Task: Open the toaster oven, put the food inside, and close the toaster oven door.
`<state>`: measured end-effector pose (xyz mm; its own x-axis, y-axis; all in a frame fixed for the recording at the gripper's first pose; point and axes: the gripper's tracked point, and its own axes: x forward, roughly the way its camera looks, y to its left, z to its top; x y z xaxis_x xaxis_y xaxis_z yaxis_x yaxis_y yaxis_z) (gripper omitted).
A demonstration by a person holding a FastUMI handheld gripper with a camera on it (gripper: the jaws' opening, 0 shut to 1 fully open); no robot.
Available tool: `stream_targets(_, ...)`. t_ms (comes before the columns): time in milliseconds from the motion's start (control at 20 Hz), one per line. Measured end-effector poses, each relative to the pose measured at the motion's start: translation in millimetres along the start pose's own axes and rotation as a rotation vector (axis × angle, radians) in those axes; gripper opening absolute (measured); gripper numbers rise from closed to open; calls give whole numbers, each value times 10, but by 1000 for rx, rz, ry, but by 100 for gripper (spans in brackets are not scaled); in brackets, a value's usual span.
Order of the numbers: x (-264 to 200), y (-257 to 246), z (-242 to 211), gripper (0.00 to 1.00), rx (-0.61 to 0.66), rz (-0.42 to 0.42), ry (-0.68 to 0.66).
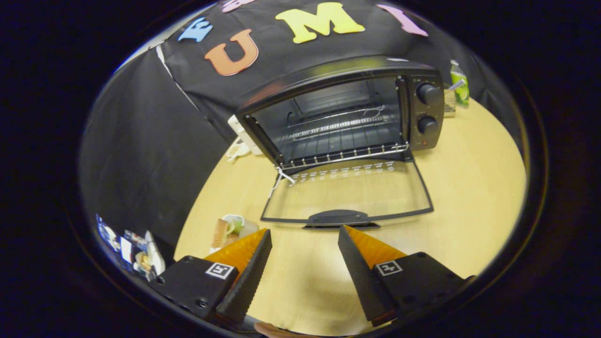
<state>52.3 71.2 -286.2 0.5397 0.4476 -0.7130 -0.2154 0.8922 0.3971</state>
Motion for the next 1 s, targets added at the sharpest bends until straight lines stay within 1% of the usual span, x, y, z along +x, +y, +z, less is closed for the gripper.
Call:
stream_targets(50, -11, 93, -7, 92, 25, 41, 6)
stream_targets(150, -7, 278, -100, 88, 27, 113, 56)
stream_targets(400, 58, 768, -330, 86, 27, 261, 188)
stream_targets(550, 83, 914, -455, 85, 12, 294, 264)
stream_targets(700, 143, 1013, -465, 83, 48, 326, 300)
stream_targets(800, 210, 1029, -450, 79, 111, 354, 322)
stream_targets(850, 219, 1033, -471, 74, 142, 369, 350)
stream_targets(1000, 297, 1010, -491, 64, 203, 393, 386)
